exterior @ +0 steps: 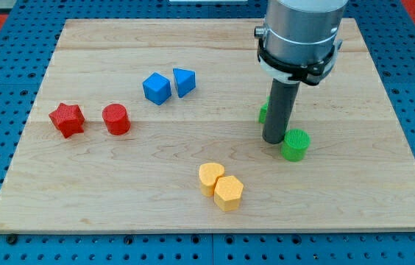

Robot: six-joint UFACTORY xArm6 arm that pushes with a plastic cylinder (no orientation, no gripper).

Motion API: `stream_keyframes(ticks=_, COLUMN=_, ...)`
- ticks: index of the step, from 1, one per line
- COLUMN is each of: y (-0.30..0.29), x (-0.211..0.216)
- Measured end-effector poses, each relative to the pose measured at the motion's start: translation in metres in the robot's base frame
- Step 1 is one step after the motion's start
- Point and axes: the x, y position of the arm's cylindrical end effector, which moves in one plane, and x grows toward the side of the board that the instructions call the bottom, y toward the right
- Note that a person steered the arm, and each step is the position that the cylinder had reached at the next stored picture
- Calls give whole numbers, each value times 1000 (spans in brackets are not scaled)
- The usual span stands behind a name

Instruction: Push the green circle into the green star

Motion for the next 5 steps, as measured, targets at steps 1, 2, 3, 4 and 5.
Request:
stream_keyframes(ticks=1, y=9, x=30)
stream_keyframes(ticks=2, y=-8, x=66)
stream_keyframes(ticks=3, y=56, x=66)
stream_keyframes(ticks=4, y=46, x=16)
stream_keyframes(ticks=5, y=25, x=-8)
